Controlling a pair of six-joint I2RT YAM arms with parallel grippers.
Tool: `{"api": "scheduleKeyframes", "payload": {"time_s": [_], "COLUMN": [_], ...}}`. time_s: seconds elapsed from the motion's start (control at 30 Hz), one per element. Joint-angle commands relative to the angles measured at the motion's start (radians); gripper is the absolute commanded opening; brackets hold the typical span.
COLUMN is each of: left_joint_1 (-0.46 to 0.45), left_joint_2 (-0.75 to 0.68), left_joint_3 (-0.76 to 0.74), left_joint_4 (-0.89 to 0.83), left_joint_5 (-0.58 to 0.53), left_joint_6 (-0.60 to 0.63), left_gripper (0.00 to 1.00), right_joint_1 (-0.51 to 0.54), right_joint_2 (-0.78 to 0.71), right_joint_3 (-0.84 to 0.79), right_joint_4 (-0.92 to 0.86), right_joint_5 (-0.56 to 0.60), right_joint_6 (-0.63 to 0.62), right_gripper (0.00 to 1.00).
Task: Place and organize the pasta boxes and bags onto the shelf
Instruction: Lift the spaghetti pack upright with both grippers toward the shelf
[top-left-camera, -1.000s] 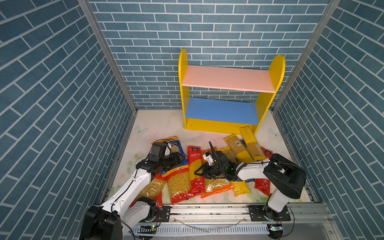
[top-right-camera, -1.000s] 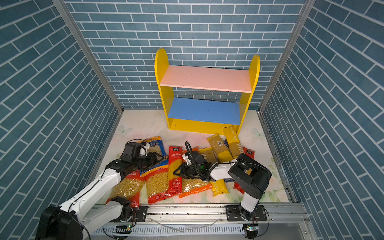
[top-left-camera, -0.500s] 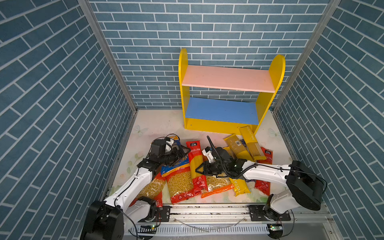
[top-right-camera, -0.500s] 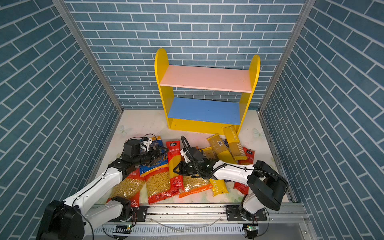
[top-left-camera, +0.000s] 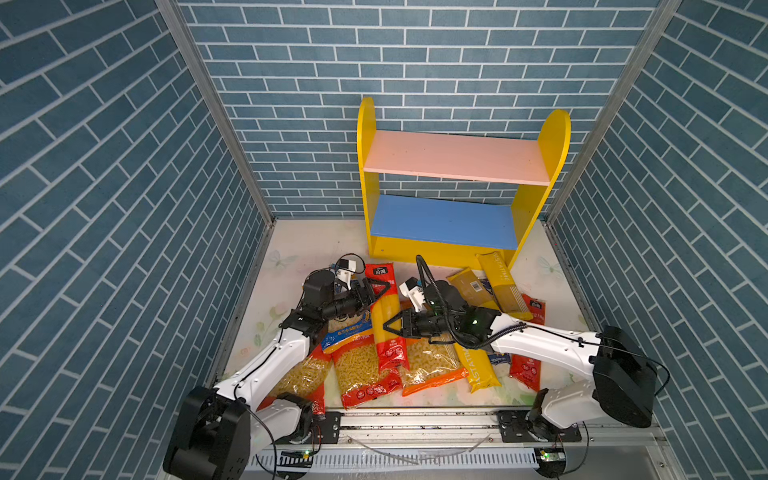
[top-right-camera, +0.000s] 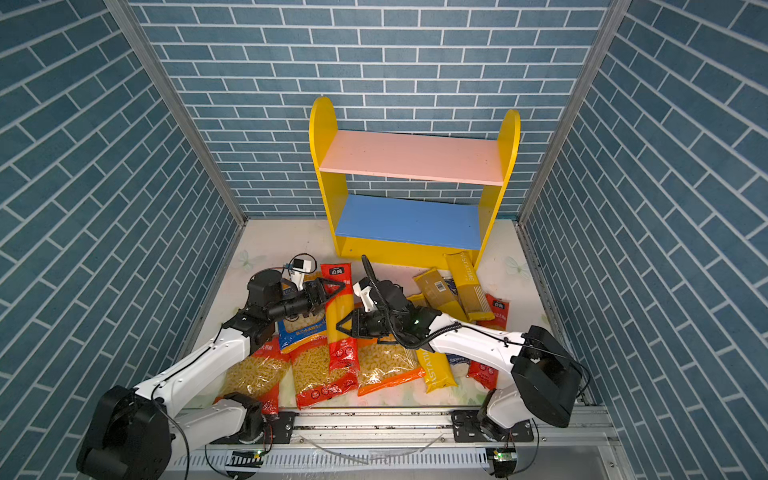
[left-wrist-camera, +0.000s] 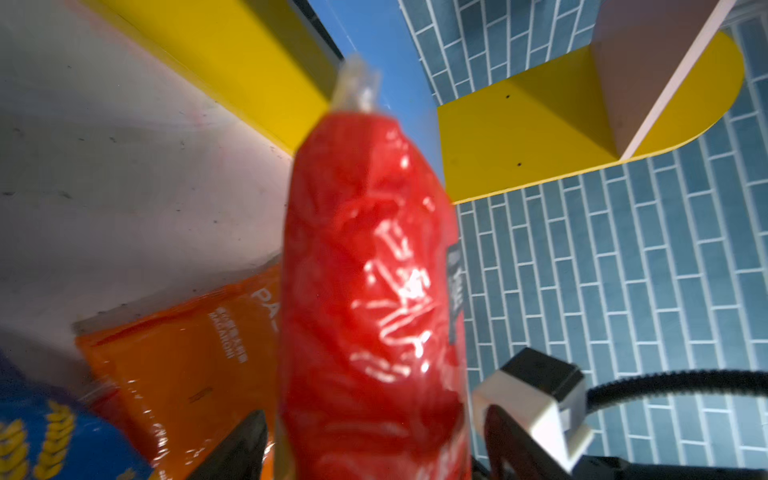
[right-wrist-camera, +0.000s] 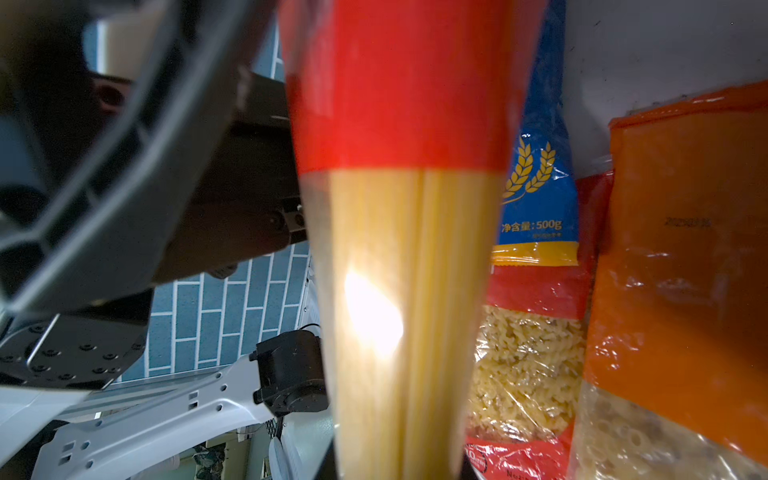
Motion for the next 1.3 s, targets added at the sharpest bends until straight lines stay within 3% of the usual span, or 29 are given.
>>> {"api": "scheduleKeyframes", "payload": {"time_s": [0.0, 0.1, 0.3, 0.43, 0.57, 0.63, 0.73, 0.9, 1.07, 1.27], "left_joint_1": [-0.009, -0.016, -0.031, -0.062, -0.072, -0.072, -0.072, -0.072, -0.057, -0.03], "left_joint_2": [0.007, 0.023, 0.056, 0.072, 0.09, 0.1, 0.122, 0.157, 0.173, 0.227], "left_joint_3": [0.04, 0.051, 0.068, 0.086, 0.099, 0.107, 0.108, 0.173, 0.285, 0.429], "left_joint_4": [0.126, 0.179, 0.212, 0.247, 0.306, 0.329, 0.398, 0.493, 0.464, 0.459], "left_joint_5": [0.045, 0.065, 0.1, 0.107, 0.121, 0.125, 0.128, 0.132, 0.137, 0.15], "left_joint_6": [-0.03, -0.048, -0.048, -0.06, -0.085, -0.092, -0.152, -0.23, -0.253, -0.283], "left_gripper": [0.68, 0.62, 0.72, 0.64, 0.45, 0.35, 0.29, 0.23, 0.18, 0.17], "right_joint_1": [0.003, 0.002, -0.017, -0.028, -0.038, -0.045, -0.049, -0.052, -0.087, -0.107], "right_joint_2": [-0.071, -0.079, -0.102, -0.107, -0.117, -0.128, -0.143, -0.163, -0.214, -0.236], "right_joint_3": [0.093, 0.086, 0.063, 0.063, 0.041, 0.015, -0.02, -0.084, -0.189, -0.188], "right_joint_4": [0.103, 0.12, 0.174, 0.185, 0.211, 0.243, 0.267, 0.313, 0.368, 0.429], "right_joint_5": [-0.03, -0.038, -0.047, -0.055, -0.045, -0.039, -0.028, -0.027, -0.023, -0.052], "right_joint_6": [-0.06, -0.049, -0.019, -0.016, -0.005, 0.01, 0.023, 0.034, 0.047, 0.058], "right_gripper": [0.18, 0.19, 0.19, 0.2, 0.25, 0.31, 0.41, 0.52, 0.61, 0.62]}}
